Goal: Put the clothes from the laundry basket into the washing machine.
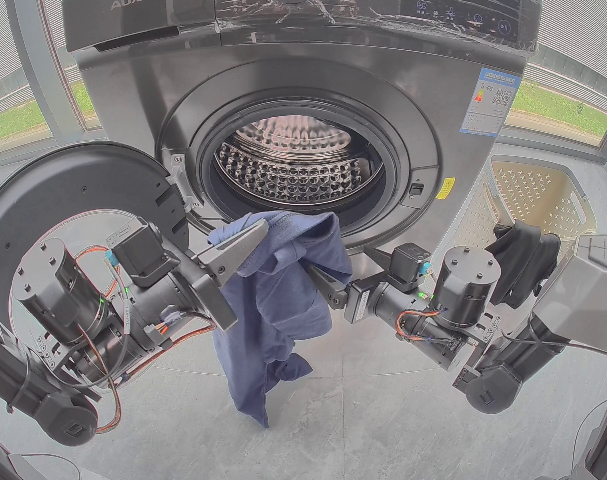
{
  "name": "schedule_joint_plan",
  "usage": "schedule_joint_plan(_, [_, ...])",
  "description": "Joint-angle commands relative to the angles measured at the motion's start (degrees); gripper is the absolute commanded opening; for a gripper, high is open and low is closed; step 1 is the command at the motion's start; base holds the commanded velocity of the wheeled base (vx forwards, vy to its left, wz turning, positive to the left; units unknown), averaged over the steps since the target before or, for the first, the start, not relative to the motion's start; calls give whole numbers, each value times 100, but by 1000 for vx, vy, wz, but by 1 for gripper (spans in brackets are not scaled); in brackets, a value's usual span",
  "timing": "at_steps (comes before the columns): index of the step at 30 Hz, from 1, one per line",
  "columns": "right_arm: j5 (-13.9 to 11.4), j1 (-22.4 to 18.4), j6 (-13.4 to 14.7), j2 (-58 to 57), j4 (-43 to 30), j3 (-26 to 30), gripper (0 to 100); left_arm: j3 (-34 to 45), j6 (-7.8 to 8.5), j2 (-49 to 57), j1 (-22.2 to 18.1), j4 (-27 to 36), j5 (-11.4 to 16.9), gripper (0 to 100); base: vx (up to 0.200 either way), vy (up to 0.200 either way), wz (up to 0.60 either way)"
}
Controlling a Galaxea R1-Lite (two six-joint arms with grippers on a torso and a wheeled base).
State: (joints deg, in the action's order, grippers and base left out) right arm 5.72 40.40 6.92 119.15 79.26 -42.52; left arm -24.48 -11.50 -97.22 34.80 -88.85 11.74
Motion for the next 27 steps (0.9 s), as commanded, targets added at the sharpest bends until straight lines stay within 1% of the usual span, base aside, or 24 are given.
schedule_joint_plan(1, [0, -129, -24, -41, -7, -99, 100, 13, -2, 10, 0, -1, 4, 0, 0, 0, 0])
schedule_joint_plan(3, [-9, -190, -95, -32, -16, -178, 100, 13, -2, 10, 0, -1, 4, 0, 0, 0, 0])
schedule_joint_plan(5, [-18, -208, -86, -32, -16, -213, 100, 13, -2, 10, 0, -1, 4, 0, 0, 0, 0])
schedule_joint_plan(8, [-97, -190, -86, -6, -7, -213, 100, 13, -2, 10, 0, -1, 13, 0, 0, 0, 0])
schedule_joint_plan(12, [-159, -32, -86, 64, 10, -178, 100, 13, -2, 10, 0, -1, 13, 0, 0, 0, 0])
schedule_joint_plan(14, [-194, 126, -86, 179, 45, -204, 100, 13, -2, 10, 0, -1, 13, 0, 0, 0, 0])
schedule_joint_plan(18, [-290, 275, -86, 293, 81, -274, 100, 13, -2, 10, 0, -1, 13, 0, 0, 0, 0])
schedule_joint_plan(27, [-317, 293, -86, 644, 327, -687, 100, 13, -2, 10, 0, -1, 13, 0, 0, 0, 0])
